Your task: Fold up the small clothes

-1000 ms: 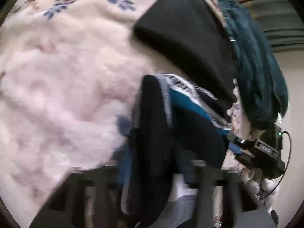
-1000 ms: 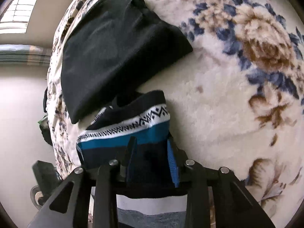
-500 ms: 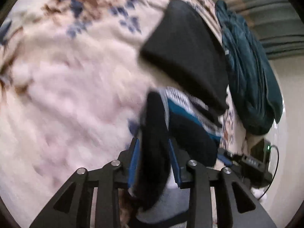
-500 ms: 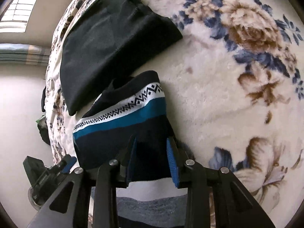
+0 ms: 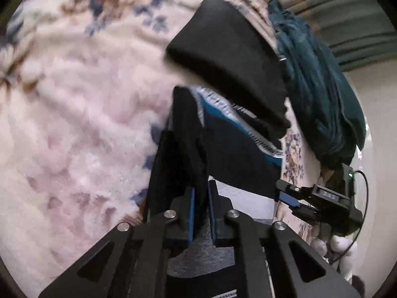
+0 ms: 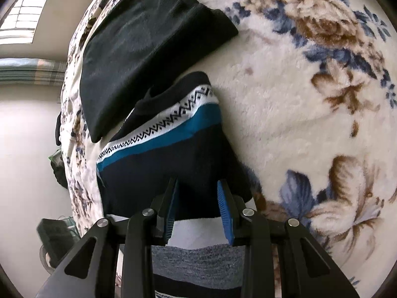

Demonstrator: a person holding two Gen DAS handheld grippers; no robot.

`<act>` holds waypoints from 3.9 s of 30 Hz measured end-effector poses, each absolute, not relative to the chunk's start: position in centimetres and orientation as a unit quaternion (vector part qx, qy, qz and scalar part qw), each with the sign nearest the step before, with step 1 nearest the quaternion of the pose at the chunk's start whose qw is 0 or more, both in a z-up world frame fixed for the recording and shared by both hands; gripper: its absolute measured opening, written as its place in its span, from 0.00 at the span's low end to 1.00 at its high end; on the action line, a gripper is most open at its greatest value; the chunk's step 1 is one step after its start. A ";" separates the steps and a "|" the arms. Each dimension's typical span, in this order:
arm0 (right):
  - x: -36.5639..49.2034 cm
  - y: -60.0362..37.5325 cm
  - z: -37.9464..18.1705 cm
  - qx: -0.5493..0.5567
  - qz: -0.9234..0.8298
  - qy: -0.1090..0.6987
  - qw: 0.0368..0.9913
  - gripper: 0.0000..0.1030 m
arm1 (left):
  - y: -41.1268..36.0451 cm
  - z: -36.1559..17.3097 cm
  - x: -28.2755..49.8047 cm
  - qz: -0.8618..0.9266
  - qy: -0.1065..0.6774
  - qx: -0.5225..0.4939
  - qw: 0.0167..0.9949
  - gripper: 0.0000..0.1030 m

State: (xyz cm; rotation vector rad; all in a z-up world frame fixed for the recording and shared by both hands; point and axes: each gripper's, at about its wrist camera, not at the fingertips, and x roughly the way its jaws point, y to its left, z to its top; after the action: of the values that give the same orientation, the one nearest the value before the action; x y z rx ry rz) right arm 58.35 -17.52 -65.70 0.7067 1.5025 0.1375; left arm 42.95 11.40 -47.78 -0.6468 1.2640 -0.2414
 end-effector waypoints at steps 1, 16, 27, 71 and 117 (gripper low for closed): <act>58.3 -17.5 -65.7 0.314 0.062 0.667 0.672 0.33 | 11.5 -47.7 42.9 -0.103 0.580 -0.286 0.756 0.07; 64.4 -18.0 -67.0 0.274 0.068 0.661 0.696 0.33 | 11.4 -48.3 48.6 -0.090 0.597 -0.264 0.752 0.42; 66.5 -16.2 -68.0 0.182 0.067 0.648 0.737 0.07 | 5.4 -51.4 56.2 -0.110 0.604 -0.085 0.785 0.06; 12.5 -16.7 -62.7 0.334 0.048 0.748 0.571 0.72 | 8.8 -47.7 9.1 -0.065 0.737 -0.170 0.651 0.87; 5.7 -11.9 -65.0 0.367 0.054 0.735 0.567 0.65 | 17.3 -49.3 6.8 -0.091 0.643 -0.306 0.696 0.68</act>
State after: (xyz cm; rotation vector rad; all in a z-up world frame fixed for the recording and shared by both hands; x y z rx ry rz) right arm 5.66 -11.87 -65.04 0.8637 1.7287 0.1270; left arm 6.75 17.26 -49.34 -0.6828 1.4350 -0.2038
